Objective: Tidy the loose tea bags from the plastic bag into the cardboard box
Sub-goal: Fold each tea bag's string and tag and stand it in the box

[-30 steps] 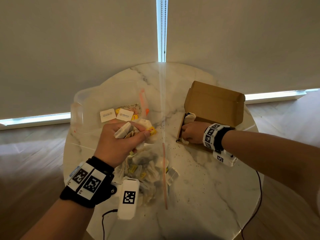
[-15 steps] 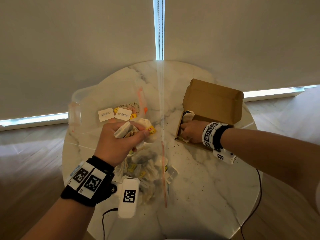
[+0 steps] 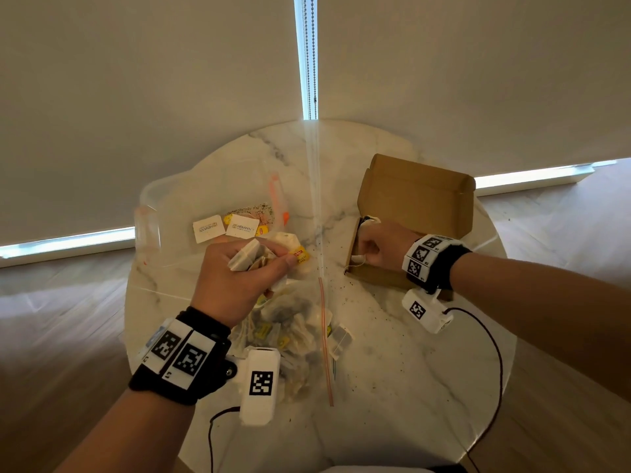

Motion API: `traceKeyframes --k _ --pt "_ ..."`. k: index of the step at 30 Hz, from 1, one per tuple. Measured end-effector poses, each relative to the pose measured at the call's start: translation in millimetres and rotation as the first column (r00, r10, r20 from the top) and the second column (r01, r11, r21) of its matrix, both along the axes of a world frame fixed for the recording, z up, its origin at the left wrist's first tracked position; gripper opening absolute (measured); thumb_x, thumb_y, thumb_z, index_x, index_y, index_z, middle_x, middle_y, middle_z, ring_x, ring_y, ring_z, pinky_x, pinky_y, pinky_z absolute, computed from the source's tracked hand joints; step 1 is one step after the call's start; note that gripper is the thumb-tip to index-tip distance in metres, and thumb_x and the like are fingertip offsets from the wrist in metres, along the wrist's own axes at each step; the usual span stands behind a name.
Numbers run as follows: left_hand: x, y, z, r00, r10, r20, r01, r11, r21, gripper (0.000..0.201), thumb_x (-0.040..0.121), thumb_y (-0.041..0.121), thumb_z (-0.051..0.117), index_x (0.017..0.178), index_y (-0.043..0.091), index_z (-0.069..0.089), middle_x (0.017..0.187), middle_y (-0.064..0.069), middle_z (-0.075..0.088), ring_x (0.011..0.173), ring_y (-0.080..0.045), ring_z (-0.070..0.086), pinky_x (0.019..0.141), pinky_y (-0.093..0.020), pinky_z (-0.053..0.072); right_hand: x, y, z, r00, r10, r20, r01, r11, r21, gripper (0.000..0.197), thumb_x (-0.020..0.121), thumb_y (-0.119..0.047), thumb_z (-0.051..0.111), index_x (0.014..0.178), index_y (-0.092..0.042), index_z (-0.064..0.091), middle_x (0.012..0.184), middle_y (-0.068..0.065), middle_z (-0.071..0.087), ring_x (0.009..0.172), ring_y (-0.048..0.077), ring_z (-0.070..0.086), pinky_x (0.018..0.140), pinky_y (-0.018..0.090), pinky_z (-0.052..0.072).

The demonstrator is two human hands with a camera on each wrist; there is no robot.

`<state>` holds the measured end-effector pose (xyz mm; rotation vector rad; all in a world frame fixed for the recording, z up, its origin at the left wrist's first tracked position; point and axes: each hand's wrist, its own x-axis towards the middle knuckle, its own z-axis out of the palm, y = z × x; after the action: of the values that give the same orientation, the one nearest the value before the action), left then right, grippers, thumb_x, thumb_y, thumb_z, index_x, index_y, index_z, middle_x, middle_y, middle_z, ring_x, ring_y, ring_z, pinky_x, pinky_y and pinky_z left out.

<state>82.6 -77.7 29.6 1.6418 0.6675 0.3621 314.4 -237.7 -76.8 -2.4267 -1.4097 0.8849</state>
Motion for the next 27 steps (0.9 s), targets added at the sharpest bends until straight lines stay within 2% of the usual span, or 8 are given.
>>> traceKeyframes --k 2,6,9,11,13,19,23,27 --pt "1 -1 0 1.0 -0.005 0.007 0.005 1.0 0.001 0.006 0.079 0.007 0.079 0.075 0.005 0.075 0.066 -0.02 0.068 0.05 -0.027 0.056 0.045 -0.027 0.047 -5 -4 0 0.996 -0.081 -0.036 0.081 0.997 0.014 0.007 0.084 -0.02 0.069 0.088 -0.013 0.067 0.09 0.002 0.065 0.085 0.022 0.063 0.079 0.037 0.055" --pt "1 -8 1 1.0 -0.006 0.01 0.007 1.0 -0.012 0.006 0.078 0.003 0.079 0.074 0.004 0.074 0.066 -0.018 0.068 0.05 -0.023 0.055 0.043 -0.025 0.045 -18 -7 -4 0.989 -0.15 0.004 0.149 0.978 -0.145 0.013 0.086 -0.034 0.068 0.091 -0.022 0.068 0.088 -0.003 0.068 0.082 0.017 0.064 0.074 0.032 0.054" --pt "-2 -11 1 1.0 -0.02 0.013 0.02 1.0 -0.004 0.007 0.078 0.002 0.078 0.074 0.005 0.074 0.064 -0.013 0.068 0.051 -0.02 0.056 0.043 -0.024 0.046 -29 -7 -7 0.979 -0.197 0.042 0.201 0.972 -0.118 0.005 0.088 -0.028 0.067 0.09 -0.023 0.068 0.086 -0.006 0.066 0.08 0.014 0.062 0.059 0.021 0.042" --pt "-4 -13 1 1.0 -0.024 0.017 0.024 1.0 -0.003 0.006 0.078 0.003 0.079 0.075 0.003 0.074 0.064 -0.011 0.068 0.05 -0.018 0.056 0.043 -0.025 0.045 -33 -8 -8 0.973 -0.227 0.036 0.23 0.969 -0.092 0.001 0.088 -0.022 0.067 0.088 -0.023 0.068 0.084 -0.007 0.063 0.076 0.011 0.059 0.054 0.016 0.034" --pt "-5 -15 2 0.999 -0.028 0.02 0.028 1.0 -0.003 0.005 0.079 0.002 0.078 0.076 0.002 0.074 0.065 -0.012 0.068 0.05 -0.017 0.056 0.043 -0.025 0.045 -37 -9 -8 0.971 -0.239 0.014 0.24 0.968 -0.072 0.003 0.087 -0.02 0.068 0.086 -0.022 0.068 0.086 -0.005 0.066 0.077 0.011 0.06 0.058 0.017 0.038" --pt "-9 -18 4 0.999 -0.025 0.024 0.025 1.0 -0.008 0.006 0.079 0.002 0.078 0.075 0.002 0.074 0.062 -0.012 0.067 0.05 -0.019 0.055 0.043 -0.026 0.045 -29 -18 3 0.943 -0.332 0.038 0.333 0.942 -0.035 0.007 0.085 -0.027 0.069 0.083 -0.021 0.065 0.088 0.0 0.067 0.08 0.017 0.063 0.078 0.033 0.056" --pt "-10 -18 6 0.999 -0.008 0.036 0.008 1.0 0.0 0.007 0.079 0.002 0.079 0.075 0.004 0.074 0.059 -0.008 0.066 0.049 -0.02 0.055 0.044 -0.026 0.045 -12 -30 19 0.926 -0.364 0.102 0.365 0.931 0.009 0.012 0.092 -0.031 0.064 0.093 -0.019 0.064 0.089 -0.001 0.065 0.081 0.015 0.06 0.078 0.028 0.052" --pt "-9 -21 8 0.999 -0.017 0.043 0.018 1.0 -0.019 0.007 0.079 0.003 0.079 0.075 0.003 0.074 0.059 -0.006 0.066 0.049 -0.018 0.055 0.044 -0.026 0.044 3 -41 31 0.907 -0.398 0.137 0.395 0.917 0.049 0.004 0.09 -0.022 0.063 0.086 -0.021 0.062 0.085 0.001 0.064 0.081 0.018 0.062 0.079 0.034 0.056"
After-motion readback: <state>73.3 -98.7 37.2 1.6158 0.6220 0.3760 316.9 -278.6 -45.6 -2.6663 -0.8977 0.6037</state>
